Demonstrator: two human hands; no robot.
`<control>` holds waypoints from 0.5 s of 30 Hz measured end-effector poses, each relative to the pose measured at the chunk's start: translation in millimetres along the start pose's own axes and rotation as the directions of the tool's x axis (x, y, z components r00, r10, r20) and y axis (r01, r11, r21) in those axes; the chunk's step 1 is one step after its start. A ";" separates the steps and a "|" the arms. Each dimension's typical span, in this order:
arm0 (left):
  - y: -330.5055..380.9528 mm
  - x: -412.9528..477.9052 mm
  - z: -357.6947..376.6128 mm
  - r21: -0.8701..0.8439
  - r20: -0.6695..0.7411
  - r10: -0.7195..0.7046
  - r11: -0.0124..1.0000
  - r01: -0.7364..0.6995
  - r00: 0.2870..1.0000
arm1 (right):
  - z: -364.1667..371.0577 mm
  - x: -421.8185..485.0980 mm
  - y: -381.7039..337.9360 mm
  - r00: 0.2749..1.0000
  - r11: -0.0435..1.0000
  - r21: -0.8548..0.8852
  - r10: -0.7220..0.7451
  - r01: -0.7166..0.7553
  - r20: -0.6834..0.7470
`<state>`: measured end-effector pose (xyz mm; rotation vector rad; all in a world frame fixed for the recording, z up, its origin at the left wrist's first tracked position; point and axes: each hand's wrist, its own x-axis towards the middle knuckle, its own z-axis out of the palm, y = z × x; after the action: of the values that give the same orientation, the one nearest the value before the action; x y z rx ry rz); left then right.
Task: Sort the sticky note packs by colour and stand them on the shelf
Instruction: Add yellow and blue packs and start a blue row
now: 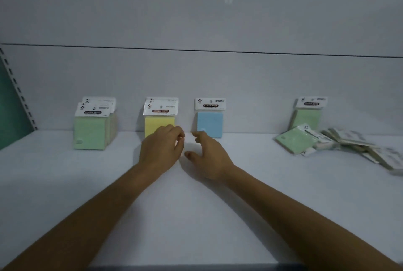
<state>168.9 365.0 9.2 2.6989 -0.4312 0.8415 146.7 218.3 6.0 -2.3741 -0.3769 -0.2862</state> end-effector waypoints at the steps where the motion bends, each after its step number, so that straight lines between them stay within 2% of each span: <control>1: 21.5 3.1 1.7 -0.042 -0.008 0.002 0.999 -0.003 1.000 | -16.1 -11.2 10.6 1.000 0.999 -0.040 -0.021 0.021 -0.001; 5: 129.0 17.5 25.9 -0.193 0.027 0.023 0.981 -0.018 0.999 | -94.6 -55.9 66.8 0.998 0.993 -0.116 -0.017 0.011 -0.059; 9: 235.6 21.0 65.9 -0.412 0.221 0.033 0.909 0.063 0.975 | -186.3 -96.2 134.9 0.994 0.995 -0.070 0.069 -0.075 -0.085; 12: 296.1 24.3 92.8 -0.324 0.288 0.110 0.946 -0.012 0.951 | -247.5 -122.1 188.1 0.970 0.978 0.111 0.194 -0.179 -0.144; 15: 329.4 36.5 113.3 -0.235 0.324 0.081 0.972 -0.003 0.942 | -285.0 -137.7 231.1 0.949 0.967 0.139 0.240 -0.214 -0.204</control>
<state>135.6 16.4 -1.2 2.6176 -0.6205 0.3148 69.5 -165.3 28.8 -2.2180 -0.0139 -0.4019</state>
